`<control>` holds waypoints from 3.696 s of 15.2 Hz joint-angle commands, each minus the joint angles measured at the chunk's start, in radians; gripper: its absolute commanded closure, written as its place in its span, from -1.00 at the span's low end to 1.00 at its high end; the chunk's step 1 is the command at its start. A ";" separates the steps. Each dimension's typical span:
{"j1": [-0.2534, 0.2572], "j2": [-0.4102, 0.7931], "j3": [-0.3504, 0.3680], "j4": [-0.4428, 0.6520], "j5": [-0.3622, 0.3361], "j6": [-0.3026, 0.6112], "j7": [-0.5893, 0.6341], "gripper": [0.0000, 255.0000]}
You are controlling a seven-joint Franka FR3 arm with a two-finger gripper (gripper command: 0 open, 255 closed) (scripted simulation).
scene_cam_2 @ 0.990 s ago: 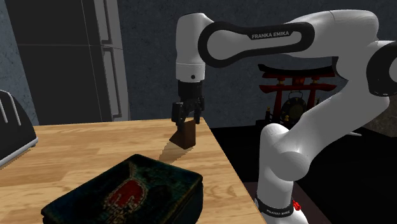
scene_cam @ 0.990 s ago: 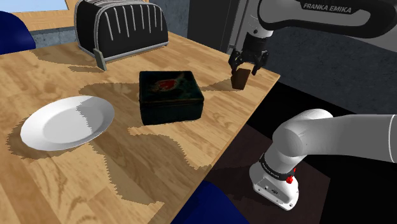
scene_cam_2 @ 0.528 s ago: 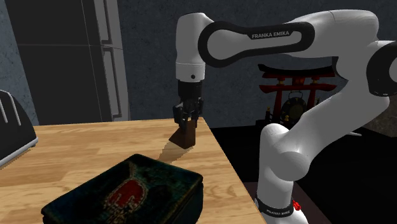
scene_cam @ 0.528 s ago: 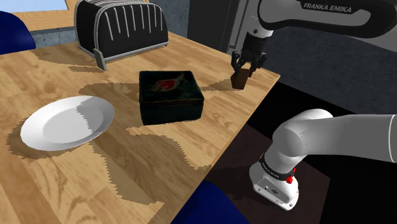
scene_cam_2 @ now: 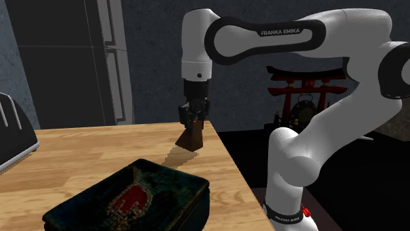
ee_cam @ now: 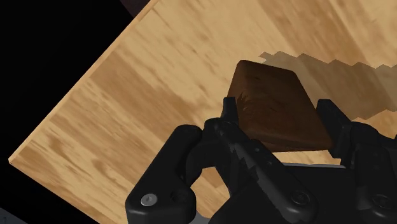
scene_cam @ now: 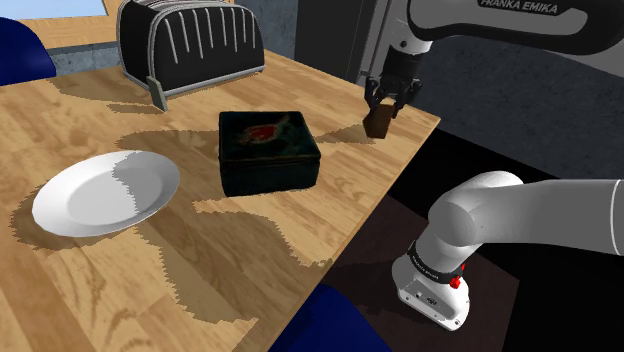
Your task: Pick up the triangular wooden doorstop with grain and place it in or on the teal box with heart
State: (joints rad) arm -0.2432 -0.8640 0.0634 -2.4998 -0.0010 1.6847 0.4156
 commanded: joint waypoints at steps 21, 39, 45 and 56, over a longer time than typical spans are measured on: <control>-0.008 0.102 -0.007 0.363 -0.009 -0.261 -0.010 1.00; 0.019 0.219 0.192 0.605 0.100 -0.380 0.213 1.00; 0.026 0.307 0.333 0.712 0.150 -0.386 0.371 1.00; 0.016 0.626 0.686 1.050 0.098 -0.405 0.737 1.00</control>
State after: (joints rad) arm -0.2266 -0.2939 0.6933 -1.5094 0.1193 1.2888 1.0924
